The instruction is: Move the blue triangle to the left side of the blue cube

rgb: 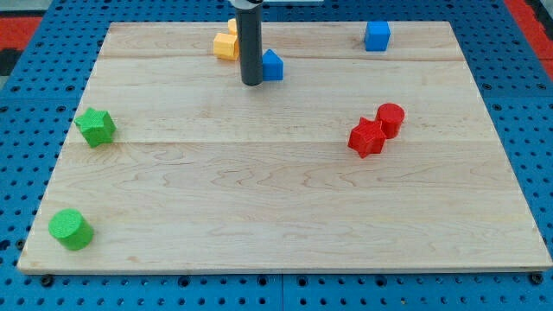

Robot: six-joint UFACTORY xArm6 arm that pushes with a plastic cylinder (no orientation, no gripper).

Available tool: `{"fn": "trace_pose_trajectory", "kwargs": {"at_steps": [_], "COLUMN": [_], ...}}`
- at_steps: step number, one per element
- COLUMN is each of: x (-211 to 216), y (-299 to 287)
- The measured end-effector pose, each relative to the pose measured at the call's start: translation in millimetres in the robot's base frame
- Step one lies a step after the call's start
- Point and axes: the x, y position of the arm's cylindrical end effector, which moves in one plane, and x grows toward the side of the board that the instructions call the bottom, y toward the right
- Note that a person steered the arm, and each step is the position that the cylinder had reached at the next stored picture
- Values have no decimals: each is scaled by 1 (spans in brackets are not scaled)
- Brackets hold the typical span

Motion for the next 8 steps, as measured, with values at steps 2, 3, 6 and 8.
{"fn": "trace_pose_trajectory", "kwargs": {"at_steps": [2, 3, 6, 8], "x": [-7, -30, -56, -60], "y": [-13, 57, 146, 146]}}
